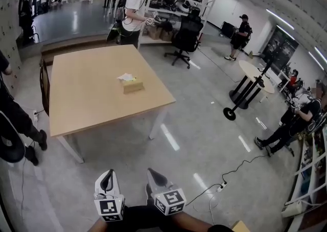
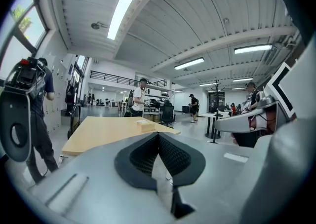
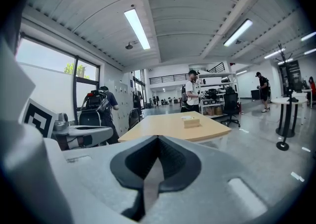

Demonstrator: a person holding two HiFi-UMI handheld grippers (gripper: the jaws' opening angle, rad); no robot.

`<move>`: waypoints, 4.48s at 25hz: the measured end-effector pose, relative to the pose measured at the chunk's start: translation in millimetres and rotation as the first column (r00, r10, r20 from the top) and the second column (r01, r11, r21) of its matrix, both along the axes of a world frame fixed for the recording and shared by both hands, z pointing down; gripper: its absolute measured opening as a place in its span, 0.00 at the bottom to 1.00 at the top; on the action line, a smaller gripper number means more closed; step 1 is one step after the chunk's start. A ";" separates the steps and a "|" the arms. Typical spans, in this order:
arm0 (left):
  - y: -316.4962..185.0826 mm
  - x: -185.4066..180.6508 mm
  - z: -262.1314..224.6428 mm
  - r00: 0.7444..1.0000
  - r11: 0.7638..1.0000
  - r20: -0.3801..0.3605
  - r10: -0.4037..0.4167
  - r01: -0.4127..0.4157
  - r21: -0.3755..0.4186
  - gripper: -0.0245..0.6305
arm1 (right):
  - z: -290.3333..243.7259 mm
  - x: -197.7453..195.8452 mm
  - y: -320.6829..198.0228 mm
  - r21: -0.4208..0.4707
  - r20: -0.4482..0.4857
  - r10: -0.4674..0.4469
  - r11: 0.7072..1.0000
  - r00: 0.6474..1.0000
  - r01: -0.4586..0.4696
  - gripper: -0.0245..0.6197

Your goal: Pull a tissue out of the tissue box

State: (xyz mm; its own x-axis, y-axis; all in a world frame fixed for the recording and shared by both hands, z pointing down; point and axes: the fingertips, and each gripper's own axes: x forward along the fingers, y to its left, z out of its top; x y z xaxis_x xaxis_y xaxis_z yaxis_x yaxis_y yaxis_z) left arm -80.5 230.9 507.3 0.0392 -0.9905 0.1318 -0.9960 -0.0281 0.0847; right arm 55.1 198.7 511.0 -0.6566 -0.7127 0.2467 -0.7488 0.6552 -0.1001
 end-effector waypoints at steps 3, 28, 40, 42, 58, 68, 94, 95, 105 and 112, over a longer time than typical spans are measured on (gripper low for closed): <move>3.9 0.5 12.2 1.000 1.000 -0.014 -0.001 0.001 -0.020 0.07 | 8.2 1.2 1.4 -0.020 -0.009 0.005 1.000 1.000 -0.005 0.02; -65.9 11.8 23.2 0.996 0.994 -0.029 -0.082 0.079 -0.071 0.07 | 20.1 18.3 -78.2 -0.048 -0.035 -0.035 0.998 0.999 0.033 0.02; -152.4 50.9 8.8 0.993 0.992 0.010 -0.121 0.122 -0.045 0.07 | 1.0 51.3 -173.4 -0.005 0.012 -0.091 0.996 0.996 0.091 0.02; -165.7 58.5 7.7 0.992 0.991 0.017 -0.124 0.125 -0.041 0.07 | 0.7 58.0 -187.0 0.001 0.018 -0.096 0.995 0.995 0.096 0.02; -197.1 71.9 8.8 0.989 0.985 0.049 -0.139 0.143 -0.093 0.07 | 19.6 66.8 -224.1 -0.038 0.048 -0.124 0.991 0.991 0.126 0.02; -251.7 58.1 22.5 1.000 0.996 0.024 -0.006 0.009 -0.093 0.07 | 22.1 54.3 -260.4 -0.049 -0.015 -0.041 0.998 0.999 0.040 0.02; -388.1 -113.8 4.5 0.999 0.994 -0.022 0.050 -0.052 -0.099 0.07 | -9.7 -83.4 -388.7 0.011 -0.093 0.134 0.991 0.987 -0.134 0.02; -391.6 -117.9 4.7 0.998 0.995 -0.023 0.050 -0.052 -0.085 0.07 | -8.1 -88.4 -392.7 0.015 -0.098 0.131 0.991 0.986 -0.130 0.02; -400.8 -161.6 30.0 1.000 0.999 0.003 -0.025 0.025 -0.037 0.07 | -2.7 -128.3 -427.0 0.025 -0.144 0.069 0.998 0.987 -0.066 0.02; -428.1 -204.7 -7.4 0.994 0.994 -0.006 -0.110 0.110 0.001 0.07 | -5.7 -173.6 -467.4 0.027 -0.177 -0.005 1.000 0.984 0.009 0.03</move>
State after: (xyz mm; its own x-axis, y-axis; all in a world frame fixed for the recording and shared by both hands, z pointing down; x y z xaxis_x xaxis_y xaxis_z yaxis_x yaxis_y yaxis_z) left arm -285.3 -197.2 499.9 -0.0688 -0.9891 0.1304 -0.9926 0.0810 0.0909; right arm -118.5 -268.7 505.4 -0.6092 -0.7163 0.3402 -0.7485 0.6611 0.0516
